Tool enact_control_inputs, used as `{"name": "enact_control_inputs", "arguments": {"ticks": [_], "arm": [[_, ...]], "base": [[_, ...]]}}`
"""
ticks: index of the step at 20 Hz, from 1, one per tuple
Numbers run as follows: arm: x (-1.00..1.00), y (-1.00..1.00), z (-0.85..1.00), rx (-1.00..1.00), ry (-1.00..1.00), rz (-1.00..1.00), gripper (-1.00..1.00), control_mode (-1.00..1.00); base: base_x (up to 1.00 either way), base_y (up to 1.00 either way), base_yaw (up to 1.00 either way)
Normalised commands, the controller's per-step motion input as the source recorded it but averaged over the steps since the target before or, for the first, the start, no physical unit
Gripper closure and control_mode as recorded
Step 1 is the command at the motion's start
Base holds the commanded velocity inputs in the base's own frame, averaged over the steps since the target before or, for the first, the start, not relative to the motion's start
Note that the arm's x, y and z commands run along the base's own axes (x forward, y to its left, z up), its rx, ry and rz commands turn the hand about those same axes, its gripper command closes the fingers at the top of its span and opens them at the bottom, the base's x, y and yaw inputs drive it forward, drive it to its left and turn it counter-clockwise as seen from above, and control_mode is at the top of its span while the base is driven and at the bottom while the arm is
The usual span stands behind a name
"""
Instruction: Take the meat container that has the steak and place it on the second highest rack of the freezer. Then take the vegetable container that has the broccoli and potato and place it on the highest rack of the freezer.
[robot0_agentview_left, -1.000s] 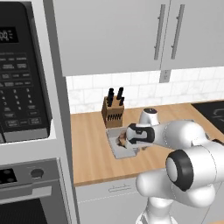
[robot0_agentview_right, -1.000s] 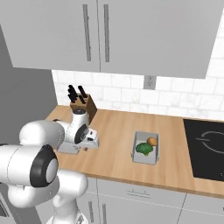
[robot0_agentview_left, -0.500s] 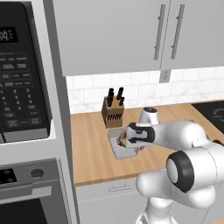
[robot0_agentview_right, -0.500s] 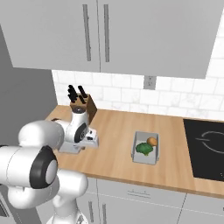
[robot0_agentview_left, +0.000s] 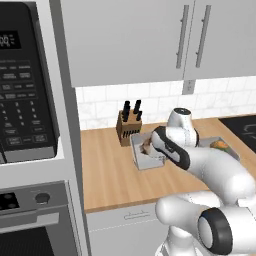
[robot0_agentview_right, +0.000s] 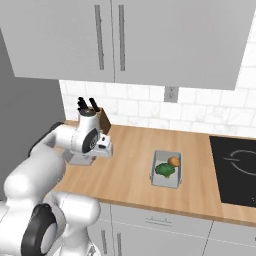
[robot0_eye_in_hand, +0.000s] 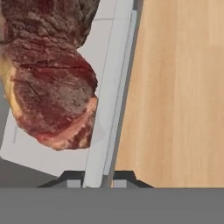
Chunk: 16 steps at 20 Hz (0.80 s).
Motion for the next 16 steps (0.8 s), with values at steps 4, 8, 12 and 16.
{"name": "enact_control_inputs", "arguments": {"ticks": [4, 8, 12, 16], "arm": [[-0.82, -0.08, 1.00, 0.05, -0.04, 0.04, 1.00, -1.00], [-1.00, 0.00, 1.00, 0.05, -0.01, 0.04, 1.00, -1.00], [-0.73, -0.04, 1.00, 0.00, -0.09, 0.02, 1.00, -1.00], [-0.68, -0.05, 0.93, 0.00, -0.10, 0.00, 1.00, -1.00]], "base": [[0.00, 0.00, 0.00], [0.00, 0.00, 0.00], [0.00, 0.00, 0.00], [0.00, 0.00, 0.00]]}}
